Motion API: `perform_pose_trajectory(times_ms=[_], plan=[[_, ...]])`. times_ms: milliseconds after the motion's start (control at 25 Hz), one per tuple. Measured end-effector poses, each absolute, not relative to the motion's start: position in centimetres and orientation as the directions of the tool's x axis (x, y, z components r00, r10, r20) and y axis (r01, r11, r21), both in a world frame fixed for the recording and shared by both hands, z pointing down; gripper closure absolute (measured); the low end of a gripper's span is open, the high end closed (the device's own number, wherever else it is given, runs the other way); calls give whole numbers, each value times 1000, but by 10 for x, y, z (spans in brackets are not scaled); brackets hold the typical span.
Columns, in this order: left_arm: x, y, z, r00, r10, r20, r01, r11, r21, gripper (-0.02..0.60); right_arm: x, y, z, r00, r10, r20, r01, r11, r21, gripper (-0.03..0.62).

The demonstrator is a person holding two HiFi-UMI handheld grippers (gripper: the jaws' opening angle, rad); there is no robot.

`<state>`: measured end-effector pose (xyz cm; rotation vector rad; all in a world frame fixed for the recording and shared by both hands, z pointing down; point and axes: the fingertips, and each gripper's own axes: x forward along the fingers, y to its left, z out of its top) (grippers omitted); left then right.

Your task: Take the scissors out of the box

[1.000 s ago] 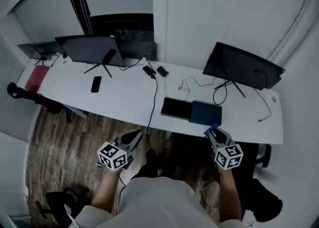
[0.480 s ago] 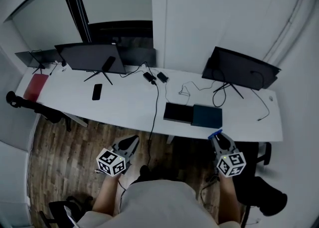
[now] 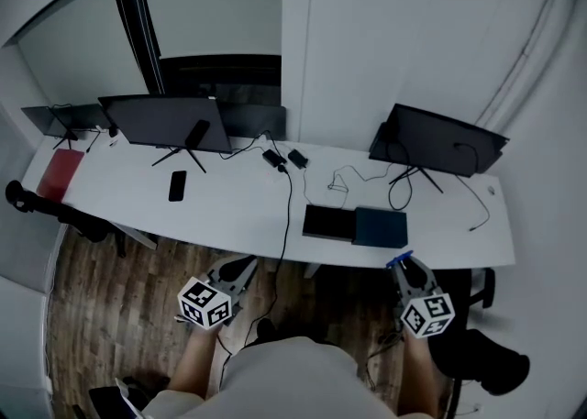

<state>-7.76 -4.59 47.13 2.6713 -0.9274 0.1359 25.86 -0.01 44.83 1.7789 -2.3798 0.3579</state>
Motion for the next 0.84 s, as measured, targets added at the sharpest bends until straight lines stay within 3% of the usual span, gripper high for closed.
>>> perform_pose_trajectory(times_ms=[840], plan=[[-77, -62, 466, 805, -568, 169, -593, -760, 267, 546, 250, -3, 434, -280, -928, 248, -960, 269, -76, 485]])
